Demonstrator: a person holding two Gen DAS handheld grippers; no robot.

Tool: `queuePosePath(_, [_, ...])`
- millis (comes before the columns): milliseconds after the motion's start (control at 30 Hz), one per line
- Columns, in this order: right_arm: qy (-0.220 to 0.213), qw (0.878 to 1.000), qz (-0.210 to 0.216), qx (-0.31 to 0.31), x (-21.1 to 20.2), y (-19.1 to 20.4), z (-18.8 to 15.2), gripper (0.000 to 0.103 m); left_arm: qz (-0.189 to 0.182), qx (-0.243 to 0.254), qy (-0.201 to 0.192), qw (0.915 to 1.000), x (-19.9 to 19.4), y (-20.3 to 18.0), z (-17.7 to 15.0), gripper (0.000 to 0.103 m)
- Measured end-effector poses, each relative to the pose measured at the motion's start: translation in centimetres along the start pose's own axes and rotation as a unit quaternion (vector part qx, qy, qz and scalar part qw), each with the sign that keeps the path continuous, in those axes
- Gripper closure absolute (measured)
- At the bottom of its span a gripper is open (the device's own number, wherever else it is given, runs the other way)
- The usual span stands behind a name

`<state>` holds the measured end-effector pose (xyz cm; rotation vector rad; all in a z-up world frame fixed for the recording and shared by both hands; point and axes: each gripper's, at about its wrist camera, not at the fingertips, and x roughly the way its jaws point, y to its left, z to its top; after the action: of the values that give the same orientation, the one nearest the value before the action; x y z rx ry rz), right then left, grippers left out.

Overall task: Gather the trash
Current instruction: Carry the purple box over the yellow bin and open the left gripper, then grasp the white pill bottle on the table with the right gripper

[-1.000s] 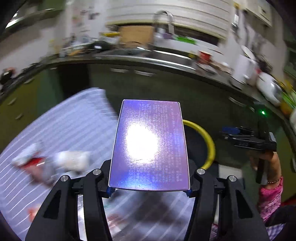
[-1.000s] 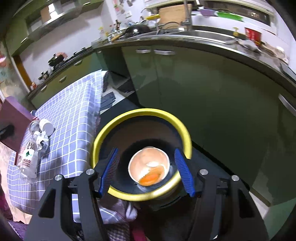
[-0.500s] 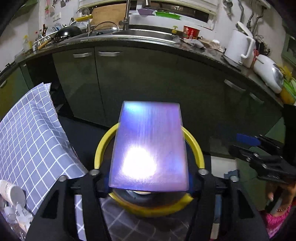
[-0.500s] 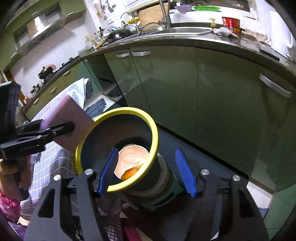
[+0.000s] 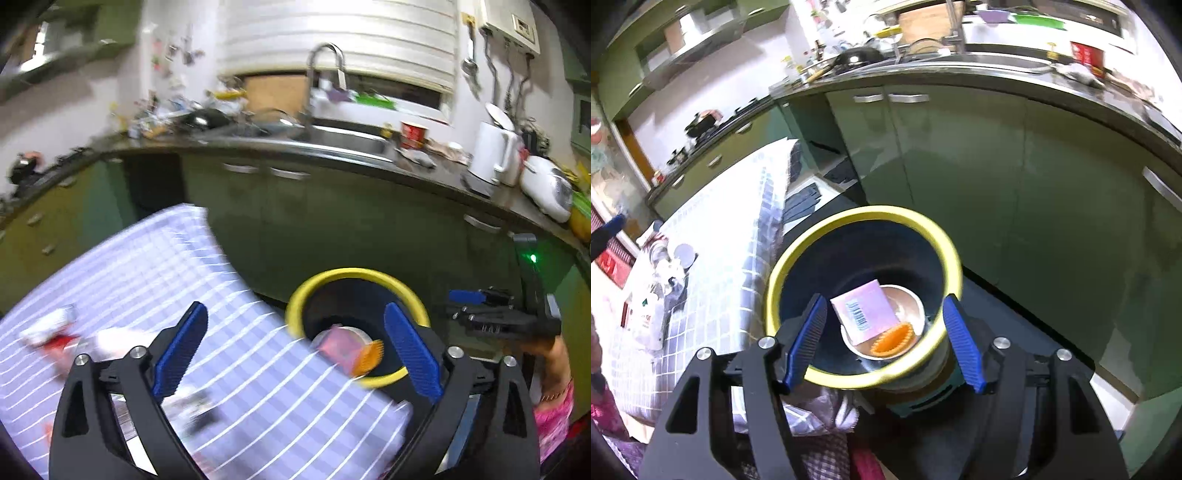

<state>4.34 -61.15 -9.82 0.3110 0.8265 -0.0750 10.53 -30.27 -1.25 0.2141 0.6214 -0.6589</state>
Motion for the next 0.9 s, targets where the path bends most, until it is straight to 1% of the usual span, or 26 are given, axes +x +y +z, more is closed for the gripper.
queuePosePath(100, [0.011,0.999,0.02,-0.026,1.0,2.5,0.4,0.041,0.06,-0.018,-0.012,0.9979,-4.2,3.7,-2.3,0.006])
queuePosePath(200, [0.023,0.997,0.045,-0.059,1.8,5.5,0.6,0.041,0.097,-0.045,-0.011,0.9942,-6.8,6.9,-4.5,0.005])
queuePosePath(300, [0.034,0.992,0.072,-0.097,2.5,8.9,1.2,0.041,0.141,-0.08,-0.006,0.9867,-9.2,10.5,-7.1,0.005])
queuePosePath(333, [0.041,0.989,0.087,-0.116,2.9,10.5,1.6,0.041,0.158,-0.091,-0.004,0.9833,-10.0,11.7,-8.1,0.005])
queuePosePath(400, [0.051,0.981,0.112,-0.15,3.6,13.3,2.4,0.041,0.177,-0.105,-0.002,0.9787,-10.9,13.0,-9.4,0.005])
queuePosePath(500, [0.069,0.964,0.151,-0.21,5.0,18.6,4.2,0.041,0.192,-0.132,0.0,0.9725,-12.3,15.1,-11.6,0.005])
queuePosePath(567, [0.08,0.953,0.17,-0.237,5.9,21.6,5.2,0.041,0.203,-0.15,0.003,0.9676,-13.0,16.4,-12.9,0.005])
queuePosePath(633, [0.097,0.937,0.2,-0.268,7.3,24.9,6.3,0.041,0.208,-0.161,0.005,0.9647,-13.4,17.0,-13.9,0.005])
queuePosePath(700, [0.117,0.924,0.218,-0.291,8.8,27.5,7.2,0.041,0.213,-0.169,0.006,0.9624,-14.0,17.6,-14.6,0.005])
queuePosePath(733, [0.131,0.915,0.226,-0.307,10.1,29.0,7.8,0.041,0.216,-0.17,0.007,0.9614,-14.2,17.6,-14.9,0.005])
queuePosePath(767, [0.145,0.908,0.23,-0.318,11.2,30.1,8.2,0.041,0.218,-0.171,0.007,0.9608,-14.2,17.6,-15.0,0.005])
queuePosePath(833, [0.168,0.899,0.229,-0.332,13.4,31.8,8.6,0.041,0.221,-0.177,0.006,0.9591,-14.6,17.7,-15.3,0.005])
queuePosePath(900, [0.181,0.894,0.217,-0.347,15.0,33.0,8.9,0.041,0.221,-0.185,0.004,0.9576,-15.0,18.3,-15.8,0.005])
